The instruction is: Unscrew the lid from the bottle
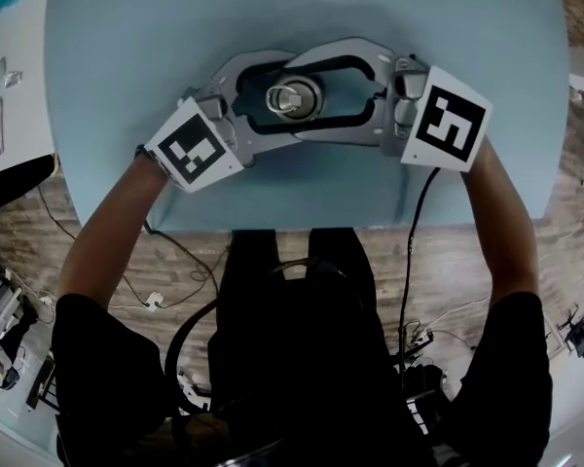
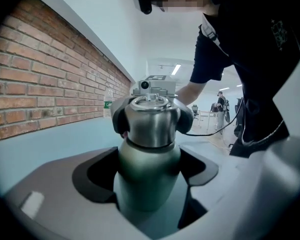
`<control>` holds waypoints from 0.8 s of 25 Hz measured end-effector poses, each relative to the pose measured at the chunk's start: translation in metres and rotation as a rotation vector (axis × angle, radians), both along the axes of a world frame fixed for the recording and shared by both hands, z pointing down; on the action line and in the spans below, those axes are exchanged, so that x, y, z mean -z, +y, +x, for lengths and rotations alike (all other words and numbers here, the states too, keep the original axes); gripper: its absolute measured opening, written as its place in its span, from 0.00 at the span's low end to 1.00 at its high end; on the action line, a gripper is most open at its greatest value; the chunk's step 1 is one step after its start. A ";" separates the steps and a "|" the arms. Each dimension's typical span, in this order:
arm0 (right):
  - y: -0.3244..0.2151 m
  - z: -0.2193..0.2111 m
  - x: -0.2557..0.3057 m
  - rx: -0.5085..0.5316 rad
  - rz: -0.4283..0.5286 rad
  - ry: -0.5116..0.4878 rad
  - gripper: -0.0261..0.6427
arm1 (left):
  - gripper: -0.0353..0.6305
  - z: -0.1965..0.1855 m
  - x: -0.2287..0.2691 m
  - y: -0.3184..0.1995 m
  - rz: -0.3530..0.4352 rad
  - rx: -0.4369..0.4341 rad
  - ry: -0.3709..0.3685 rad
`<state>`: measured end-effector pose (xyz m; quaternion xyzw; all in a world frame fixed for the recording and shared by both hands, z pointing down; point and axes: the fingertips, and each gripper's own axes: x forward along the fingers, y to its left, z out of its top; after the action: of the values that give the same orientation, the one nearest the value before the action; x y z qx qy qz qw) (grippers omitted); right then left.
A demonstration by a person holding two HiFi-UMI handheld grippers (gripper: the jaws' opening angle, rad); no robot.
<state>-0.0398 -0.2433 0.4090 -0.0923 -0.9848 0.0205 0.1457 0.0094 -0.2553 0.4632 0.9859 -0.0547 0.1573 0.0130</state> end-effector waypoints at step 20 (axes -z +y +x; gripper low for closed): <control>-0.001 0.001 0.001 0.039 -0.037 -0.061 0.43 | 0.61 0.002 -0.002 0.002 -0.050 -0.074 0.007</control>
<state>-0.0388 -0.2445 0.4083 -0.1145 -0.9863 0.0329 0.1144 0.0116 -0.2531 0.4654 0.9872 -0.0141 0.1555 0.0321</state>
